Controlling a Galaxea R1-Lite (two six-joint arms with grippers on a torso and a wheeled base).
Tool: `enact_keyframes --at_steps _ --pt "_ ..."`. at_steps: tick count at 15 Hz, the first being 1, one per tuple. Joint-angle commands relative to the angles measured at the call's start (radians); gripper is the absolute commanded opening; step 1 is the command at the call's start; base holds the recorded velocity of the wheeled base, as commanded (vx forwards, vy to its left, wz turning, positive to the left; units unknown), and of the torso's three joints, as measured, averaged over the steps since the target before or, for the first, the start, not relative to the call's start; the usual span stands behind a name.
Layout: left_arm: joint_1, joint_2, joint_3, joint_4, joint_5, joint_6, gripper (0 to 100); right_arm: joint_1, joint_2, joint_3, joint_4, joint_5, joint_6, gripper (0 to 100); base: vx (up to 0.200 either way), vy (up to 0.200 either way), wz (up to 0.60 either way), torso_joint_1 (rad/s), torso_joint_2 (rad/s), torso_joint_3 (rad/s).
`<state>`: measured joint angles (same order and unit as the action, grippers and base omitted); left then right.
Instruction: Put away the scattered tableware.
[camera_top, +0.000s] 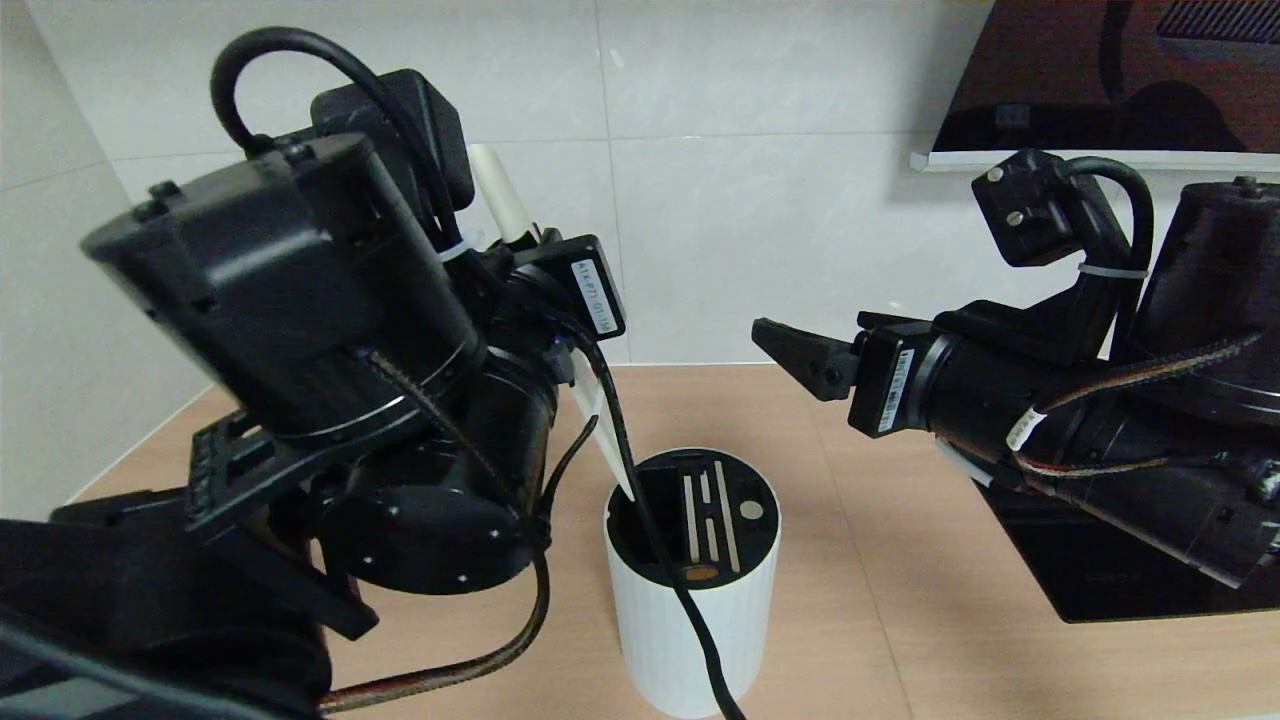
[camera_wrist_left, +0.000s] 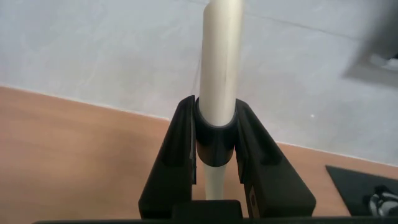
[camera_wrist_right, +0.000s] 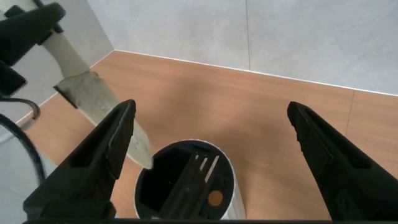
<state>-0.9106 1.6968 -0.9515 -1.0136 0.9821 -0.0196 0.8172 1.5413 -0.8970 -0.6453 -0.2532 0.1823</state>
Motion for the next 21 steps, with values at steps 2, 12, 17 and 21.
enact_keyframes --at_steps 2,12,17,21 --pt "-0.031 0.055 0.051 -0.109 -0.007 0.053 0 0.0 0.0 0.001 0.0 0.0 0.0 100 0.0 0.0 0.0 0.0 0.0 0.0" --pt "-0.067 0.092 0.069 -0.169 -0.036 0.063 0 0.0 0.003 0.003 0.0 0.0 0.0 100 0.0 0.0 0.0 0.0 0.0 0.0" --pt "-0.07 0.127 0.096 -0.172 -0.042 0.059 0 0.0 0.005 0.003 0.0 0.0 0.0 100 0.0 0.0 0.0 0.0 0.0 0.0" --pt "-0.086 0.167 0.122 -0.172 -0.057 0.038 0 0.0 0.007 0.006 0.0 0.0 0.0 100 0.0 0.0 0.0 0.0 0.0 0.0"
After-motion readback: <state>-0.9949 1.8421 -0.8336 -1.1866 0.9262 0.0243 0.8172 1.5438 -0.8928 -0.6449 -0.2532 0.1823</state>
